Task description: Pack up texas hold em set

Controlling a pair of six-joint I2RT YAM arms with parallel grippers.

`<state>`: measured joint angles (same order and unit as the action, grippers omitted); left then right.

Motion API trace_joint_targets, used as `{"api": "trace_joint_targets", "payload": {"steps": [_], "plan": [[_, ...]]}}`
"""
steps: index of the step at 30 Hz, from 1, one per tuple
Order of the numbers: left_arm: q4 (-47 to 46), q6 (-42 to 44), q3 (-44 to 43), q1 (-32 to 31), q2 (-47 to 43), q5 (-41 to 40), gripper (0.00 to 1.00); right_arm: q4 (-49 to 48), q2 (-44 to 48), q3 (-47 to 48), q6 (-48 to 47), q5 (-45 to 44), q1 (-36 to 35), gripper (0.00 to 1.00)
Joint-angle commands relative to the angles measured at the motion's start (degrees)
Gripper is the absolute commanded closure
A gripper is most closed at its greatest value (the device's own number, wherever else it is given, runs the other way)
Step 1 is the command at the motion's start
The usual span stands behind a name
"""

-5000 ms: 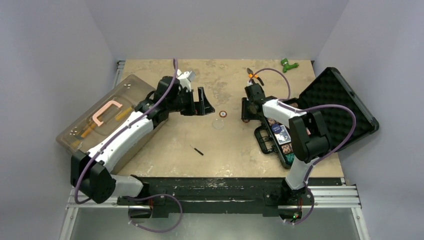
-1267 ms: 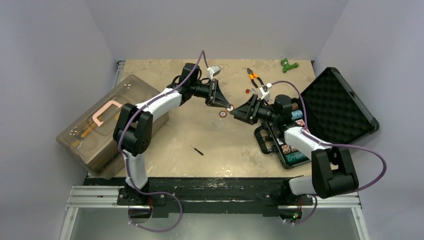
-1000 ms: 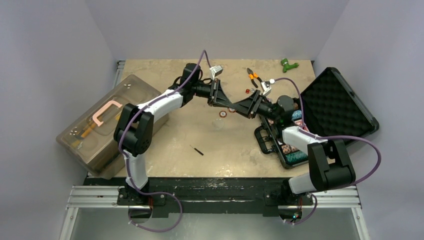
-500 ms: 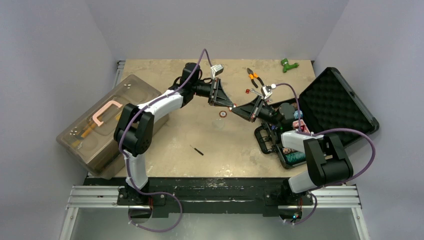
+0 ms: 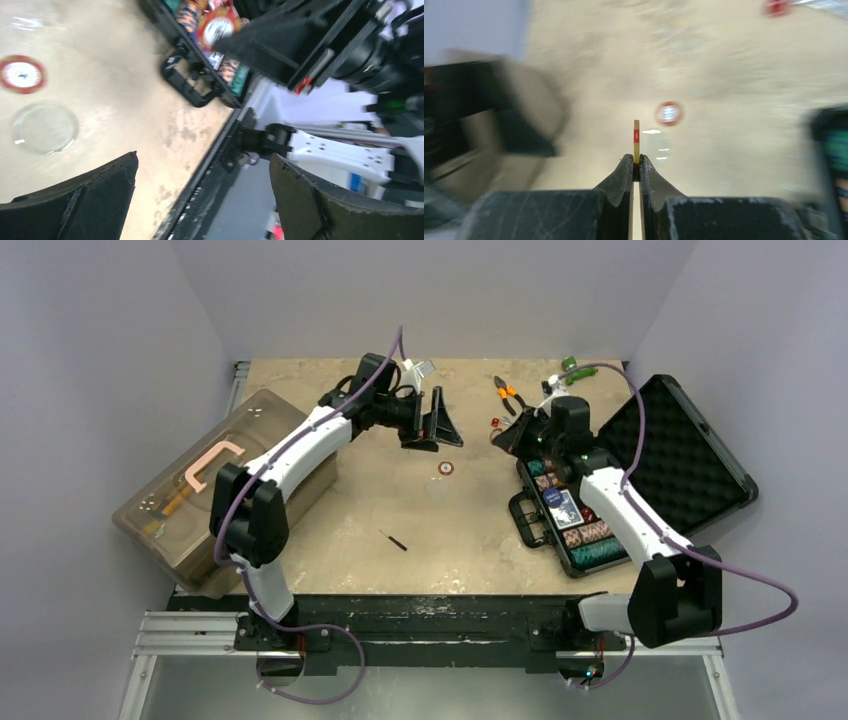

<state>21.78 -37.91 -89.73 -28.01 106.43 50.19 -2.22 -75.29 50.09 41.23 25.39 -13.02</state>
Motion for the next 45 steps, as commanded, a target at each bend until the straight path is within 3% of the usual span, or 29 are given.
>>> {"api": "trace_joint_targets", "payload": {"steps": [1, 4, 11, 29, 45], "plan": [[14.5, 12.7, -3.8, 0.4, -7.7, -16.7, 0.0, 40.8, -0.7, 12.8, -27.8, -36.9, 0.2, 1.0], [13.8, 12.3, -3.2, 0.3, -8.8, -17.5, 0.0, 47.7, -5.3, 20.3, -34.2, -49.1, 0.2, 1.0], [15.1, 14.0, -3.0, -2.7, -9.7, -20.8, 0.0, 54.0, -13.7, 26.7, -35.8, -55.6, 0.2, 1.0], [13.6, 10.2, -2.9, -4.7, -8.6, -14.9, 0.01, 43.4, -20.4, 19.3, -40.5, -50.8, 0.2, 1.0], [13.6, 10.4, -2.9, -4.6, -8.1, -15.0, 0.01, 42.3, -23.7, 19.5, -41.0, -50.8, 0.2, 1.0]]}}
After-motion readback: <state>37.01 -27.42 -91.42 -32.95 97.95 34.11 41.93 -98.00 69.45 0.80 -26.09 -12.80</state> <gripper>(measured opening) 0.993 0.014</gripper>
